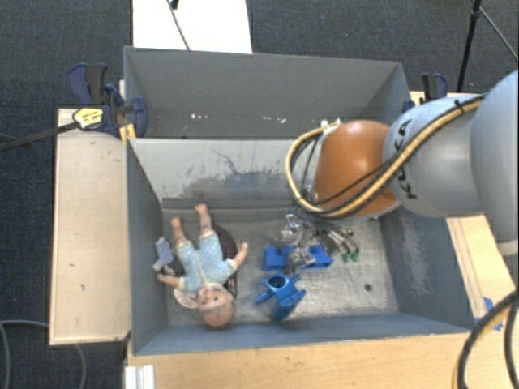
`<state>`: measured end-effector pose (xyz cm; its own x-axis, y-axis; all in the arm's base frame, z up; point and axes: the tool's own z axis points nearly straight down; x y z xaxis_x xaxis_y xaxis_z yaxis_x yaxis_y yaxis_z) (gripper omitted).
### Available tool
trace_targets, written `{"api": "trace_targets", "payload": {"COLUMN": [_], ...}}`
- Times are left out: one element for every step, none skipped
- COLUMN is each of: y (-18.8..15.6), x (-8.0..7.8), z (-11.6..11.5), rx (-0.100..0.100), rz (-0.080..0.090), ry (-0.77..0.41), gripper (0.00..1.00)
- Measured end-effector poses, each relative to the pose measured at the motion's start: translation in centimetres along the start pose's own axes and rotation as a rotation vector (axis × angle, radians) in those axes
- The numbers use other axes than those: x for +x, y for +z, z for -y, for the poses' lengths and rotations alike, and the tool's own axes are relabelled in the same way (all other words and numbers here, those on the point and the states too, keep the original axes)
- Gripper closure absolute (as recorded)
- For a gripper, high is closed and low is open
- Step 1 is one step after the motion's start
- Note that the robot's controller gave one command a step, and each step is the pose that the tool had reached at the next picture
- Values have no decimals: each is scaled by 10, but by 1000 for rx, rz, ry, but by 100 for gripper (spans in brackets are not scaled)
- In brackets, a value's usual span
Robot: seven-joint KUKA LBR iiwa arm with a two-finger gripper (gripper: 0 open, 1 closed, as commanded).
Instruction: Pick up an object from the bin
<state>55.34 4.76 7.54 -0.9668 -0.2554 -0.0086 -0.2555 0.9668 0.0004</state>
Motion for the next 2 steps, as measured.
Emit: {"api": "trace_targets", "payload": {"y": [-114, -114], "x": [-4, -4], "z": [-15, -15], "rx": [0, 0], "rz": [-6, -6], "ry": [-55, -54], "gripper": [100, 100]}}
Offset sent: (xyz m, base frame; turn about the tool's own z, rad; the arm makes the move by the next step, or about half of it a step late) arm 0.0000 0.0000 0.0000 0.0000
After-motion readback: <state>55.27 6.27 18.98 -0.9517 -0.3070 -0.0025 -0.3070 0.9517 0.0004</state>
